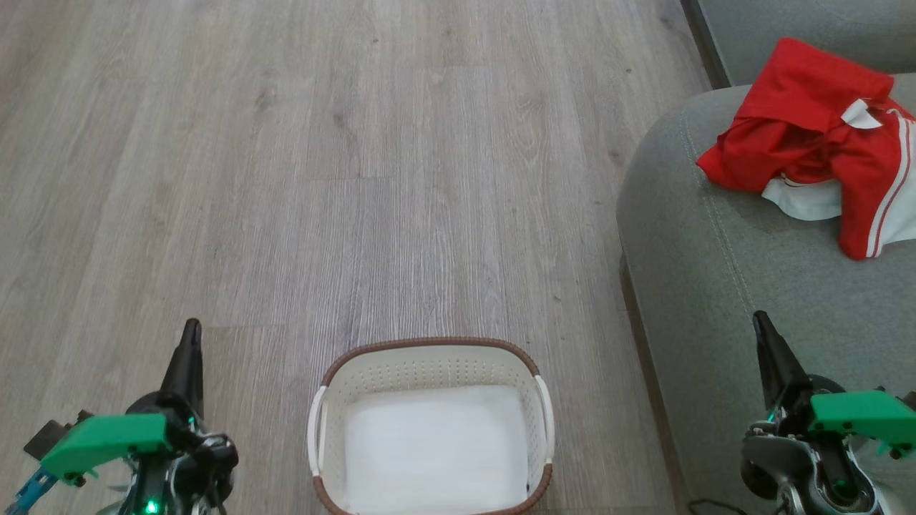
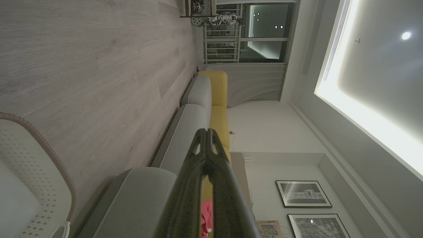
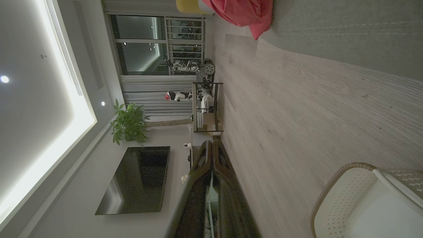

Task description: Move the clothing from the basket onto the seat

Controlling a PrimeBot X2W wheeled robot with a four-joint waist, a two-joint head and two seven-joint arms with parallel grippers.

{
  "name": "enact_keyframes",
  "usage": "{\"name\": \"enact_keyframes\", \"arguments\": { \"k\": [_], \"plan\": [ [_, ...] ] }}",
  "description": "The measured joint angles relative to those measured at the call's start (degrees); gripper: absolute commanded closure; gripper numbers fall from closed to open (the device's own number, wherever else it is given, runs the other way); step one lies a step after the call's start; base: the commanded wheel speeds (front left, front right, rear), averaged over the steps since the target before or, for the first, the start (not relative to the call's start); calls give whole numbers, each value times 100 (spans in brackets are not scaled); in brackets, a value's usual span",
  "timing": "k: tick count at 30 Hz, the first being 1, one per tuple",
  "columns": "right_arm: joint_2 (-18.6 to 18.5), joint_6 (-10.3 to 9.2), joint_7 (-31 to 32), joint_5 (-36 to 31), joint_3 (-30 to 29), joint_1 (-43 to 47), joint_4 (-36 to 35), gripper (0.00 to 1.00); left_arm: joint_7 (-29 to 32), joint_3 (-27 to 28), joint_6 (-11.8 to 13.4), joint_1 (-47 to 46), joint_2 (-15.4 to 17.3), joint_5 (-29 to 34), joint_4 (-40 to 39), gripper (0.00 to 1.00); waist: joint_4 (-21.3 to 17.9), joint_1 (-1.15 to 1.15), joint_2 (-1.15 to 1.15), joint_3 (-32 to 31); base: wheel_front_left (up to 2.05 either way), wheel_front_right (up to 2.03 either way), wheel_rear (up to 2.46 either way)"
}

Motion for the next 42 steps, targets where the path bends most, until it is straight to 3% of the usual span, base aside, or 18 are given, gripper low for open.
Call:
{"name": "enact_keyframes", "arguments": {
  "k": [42],
  "plan": [
    [0,0,0,0,0,0,-1,100,0,0,0,0,-1,0,0,100,0,0,0,0,0,0,0]
  ]
}}
